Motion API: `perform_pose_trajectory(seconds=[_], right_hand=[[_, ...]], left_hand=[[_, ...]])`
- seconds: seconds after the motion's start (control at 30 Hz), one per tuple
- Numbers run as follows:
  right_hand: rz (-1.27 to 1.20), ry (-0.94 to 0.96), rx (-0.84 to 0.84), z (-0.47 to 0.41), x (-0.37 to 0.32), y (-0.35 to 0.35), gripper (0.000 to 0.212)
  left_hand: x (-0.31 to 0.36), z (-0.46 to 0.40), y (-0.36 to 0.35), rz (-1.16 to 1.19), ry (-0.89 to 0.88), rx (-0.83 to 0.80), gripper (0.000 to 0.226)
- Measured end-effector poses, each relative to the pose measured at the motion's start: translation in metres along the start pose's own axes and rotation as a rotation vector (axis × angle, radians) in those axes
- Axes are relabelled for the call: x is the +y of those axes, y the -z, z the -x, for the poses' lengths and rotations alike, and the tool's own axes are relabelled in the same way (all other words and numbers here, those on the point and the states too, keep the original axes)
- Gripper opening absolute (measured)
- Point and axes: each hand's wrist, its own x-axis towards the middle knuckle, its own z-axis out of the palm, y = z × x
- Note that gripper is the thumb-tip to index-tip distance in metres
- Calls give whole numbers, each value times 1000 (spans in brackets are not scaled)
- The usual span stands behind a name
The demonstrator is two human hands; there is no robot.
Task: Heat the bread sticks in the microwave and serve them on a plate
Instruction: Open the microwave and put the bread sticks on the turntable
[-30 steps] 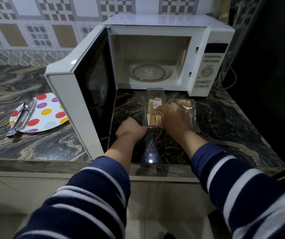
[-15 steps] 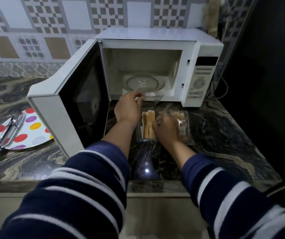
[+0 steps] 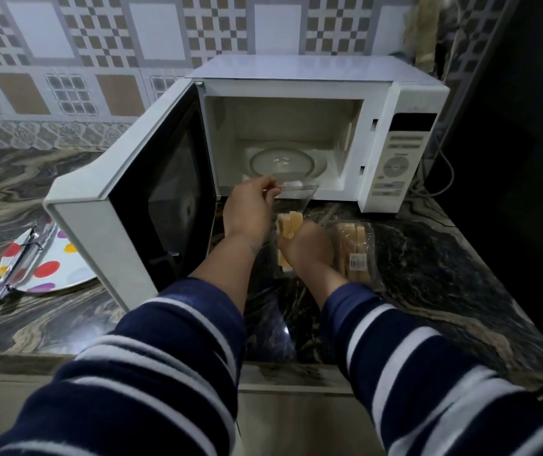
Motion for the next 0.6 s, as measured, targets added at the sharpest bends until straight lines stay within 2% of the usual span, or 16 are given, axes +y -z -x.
perform_pose_trajectory(seconds=[0.3, 0.47, 0.6], right_hand=[[105, -86, 24, 17, -8, 43, 50], [71, -93, 44, 39, 16, 70, 47], [92, -118, 122, 49, 26, 92, 36]], left_hand=[[-1, 12, 3, -51, -48, -57, 20], [-10, 33, 2, -105, -63, -81, 20], [-24, 61, -4, -142, -32, -112, 21]])
